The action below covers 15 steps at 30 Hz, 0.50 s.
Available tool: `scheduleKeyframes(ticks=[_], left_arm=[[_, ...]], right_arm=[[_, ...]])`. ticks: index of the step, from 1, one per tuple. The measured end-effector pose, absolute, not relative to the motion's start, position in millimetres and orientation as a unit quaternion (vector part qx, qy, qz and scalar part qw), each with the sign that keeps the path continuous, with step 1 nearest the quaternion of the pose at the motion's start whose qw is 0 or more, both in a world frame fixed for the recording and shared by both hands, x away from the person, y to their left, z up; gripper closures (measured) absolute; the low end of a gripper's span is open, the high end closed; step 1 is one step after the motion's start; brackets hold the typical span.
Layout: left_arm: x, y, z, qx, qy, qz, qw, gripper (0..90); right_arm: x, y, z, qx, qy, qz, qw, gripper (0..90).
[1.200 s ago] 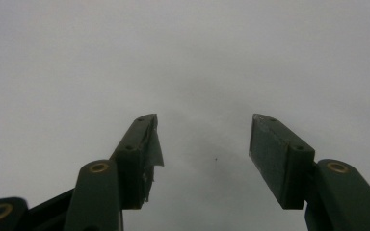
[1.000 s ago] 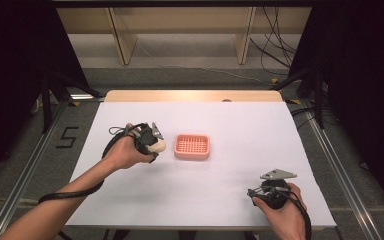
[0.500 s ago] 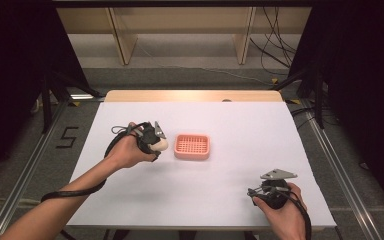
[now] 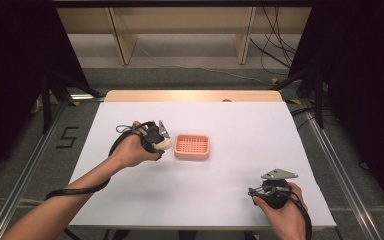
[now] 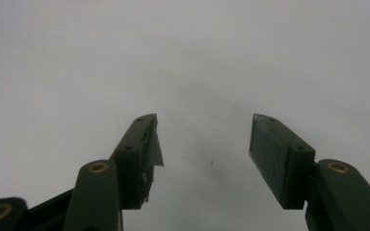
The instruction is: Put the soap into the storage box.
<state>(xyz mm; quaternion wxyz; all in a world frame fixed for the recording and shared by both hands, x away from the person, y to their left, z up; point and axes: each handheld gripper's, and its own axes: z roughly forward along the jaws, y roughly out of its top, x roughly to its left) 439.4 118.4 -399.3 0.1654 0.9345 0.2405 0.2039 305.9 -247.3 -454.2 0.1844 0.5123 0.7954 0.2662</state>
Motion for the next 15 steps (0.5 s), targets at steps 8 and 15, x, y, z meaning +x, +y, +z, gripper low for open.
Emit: scheduleKeyframes(ticks=[8,15], left_arm=[[442.0,114.9,-399.7,0.936,0.229,0.209,0.168,49.7],[444.5,111.2,-400.1,0.937,0.225,0.209,0.169,49.7]], right_arm=[[305.5,-247.2,-453.6,0.515,0.793,0.268,0.183,43.8],[305.9,-248.7,-452.3,0.509,0.796,0.27,0.186,43.6]])
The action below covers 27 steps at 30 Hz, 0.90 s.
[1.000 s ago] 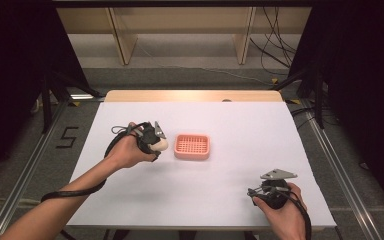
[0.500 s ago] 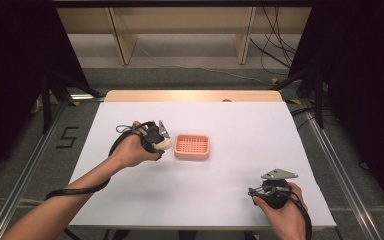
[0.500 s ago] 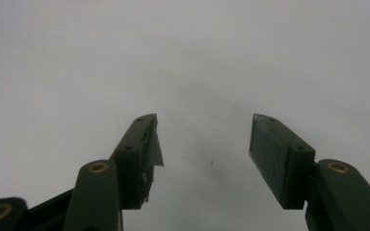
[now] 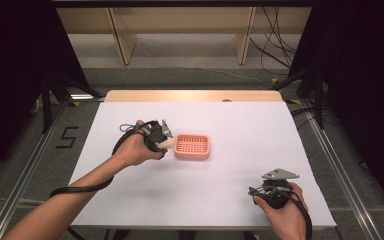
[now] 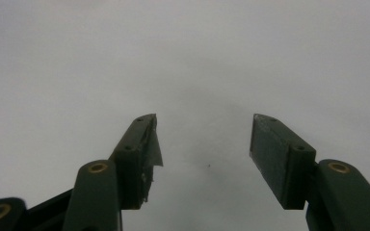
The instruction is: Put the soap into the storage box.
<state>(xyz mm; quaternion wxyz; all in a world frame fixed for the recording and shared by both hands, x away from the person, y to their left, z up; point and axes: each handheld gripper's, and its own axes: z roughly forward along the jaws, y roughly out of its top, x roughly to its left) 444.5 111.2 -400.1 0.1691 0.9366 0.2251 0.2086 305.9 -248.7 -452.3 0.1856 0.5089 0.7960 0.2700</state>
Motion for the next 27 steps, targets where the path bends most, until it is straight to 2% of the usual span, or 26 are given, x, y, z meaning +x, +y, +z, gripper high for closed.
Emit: scheduleKeyframes(ticks=[1,9,27], left_arm=[[444,110,-400,0.936,0.226,0.208,0.17,49.7],[445,106,-399,0.937,0.22,0.21,0.172,49.7],[449,98,-400,0.938,0.211,0.211,0.176,49.7]], right_arm=[[306,-249,-453,0.507,0.794,0.273,0.197,43.5],[307,-250,-452,0.5,0.794,0.281,0.203,43.0],[306,-251,-452,0.504,0.791,0.282,0.203,42.9]])
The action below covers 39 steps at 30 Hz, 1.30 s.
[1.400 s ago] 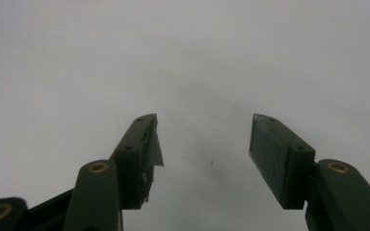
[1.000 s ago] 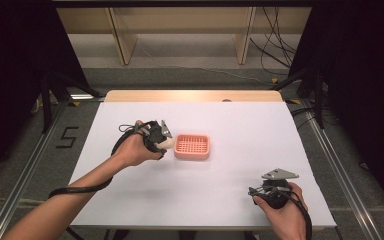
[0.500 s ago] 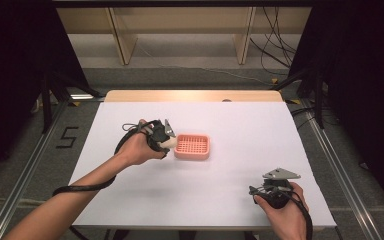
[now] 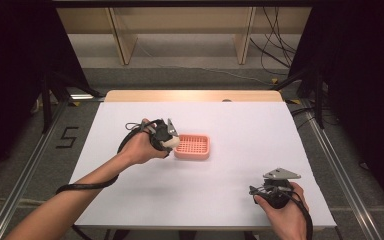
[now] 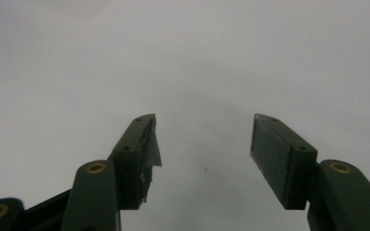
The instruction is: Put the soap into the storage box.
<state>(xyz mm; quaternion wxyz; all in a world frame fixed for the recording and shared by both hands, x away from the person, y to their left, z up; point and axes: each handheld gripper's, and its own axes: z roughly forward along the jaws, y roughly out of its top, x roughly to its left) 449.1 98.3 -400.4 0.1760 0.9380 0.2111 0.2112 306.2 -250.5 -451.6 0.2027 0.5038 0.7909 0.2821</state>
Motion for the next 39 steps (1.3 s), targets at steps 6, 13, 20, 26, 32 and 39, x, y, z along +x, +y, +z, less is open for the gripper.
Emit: scheduleKeyframes(ticks=[6,13,20,26,32,39], left_arm=[[451,95,-402,0.939,0.204,0.212,0.178,49.7],[454,92,-401,0.939,0.2,0.213,0.18,49.7],[457,88,-403,0.941,0.195,0.206,0.187,49.7],[461,85,-403,0.94,0.19,0.21,0.192,49.7],[465,82,-403,0.938,0.188,0.207,0.203,49.6],[468,78,-404,0.937,0.18,0.209,0.214,49.6]], right_arm=[[304,-249,-451,0.517,0.786,0.278,0.195,42.9],[305,-250,-451,0.512,0.788,0.279,0.2,42.9],[306,-251,-451,0.505,0.79,0.278,0.206,42.9],[308,-252,-453,0.496,0.795,0.287,0.2,42.8],[306,-251,-452,0.503,0.792,0.282,0.203,42.8],[306,-251,-452,0.504,0.791,0.281,0.202,42.8]])
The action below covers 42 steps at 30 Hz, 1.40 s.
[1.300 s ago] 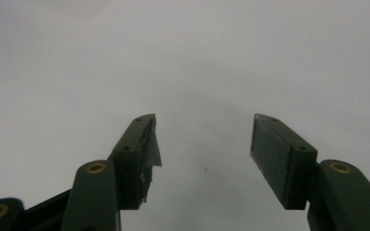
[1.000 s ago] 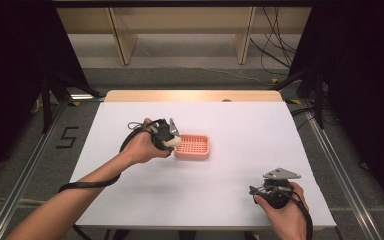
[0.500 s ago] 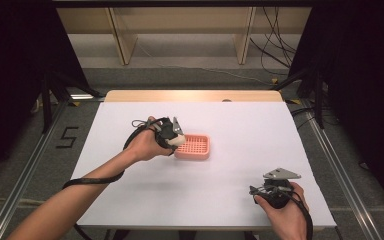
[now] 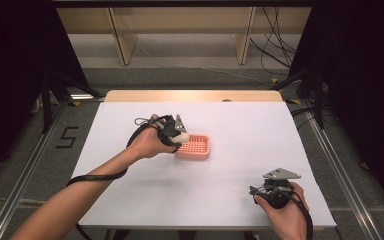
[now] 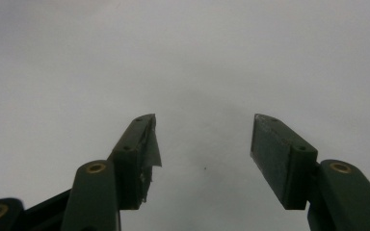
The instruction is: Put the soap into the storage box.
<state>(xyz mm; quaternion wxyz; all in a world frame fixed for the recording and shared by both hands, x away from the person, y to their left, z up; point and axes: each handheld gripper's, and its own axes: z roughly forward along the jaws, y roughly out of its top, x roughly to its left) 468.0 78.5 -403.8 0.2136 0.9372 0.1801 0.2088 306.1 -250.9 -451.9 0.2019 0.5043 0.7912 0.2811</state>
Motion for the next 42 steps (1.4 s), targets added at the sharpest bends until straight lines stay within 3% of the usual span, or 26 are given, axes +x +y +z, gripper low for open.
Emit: scheduleKeyframes(ticks=[42], left_arm=[[488,51,-420,0.94,0.162,0.199,0.226,49.6]], right_arm=[[307,-252,-452,0.494,0.796,0.285,0.202,42.5]])
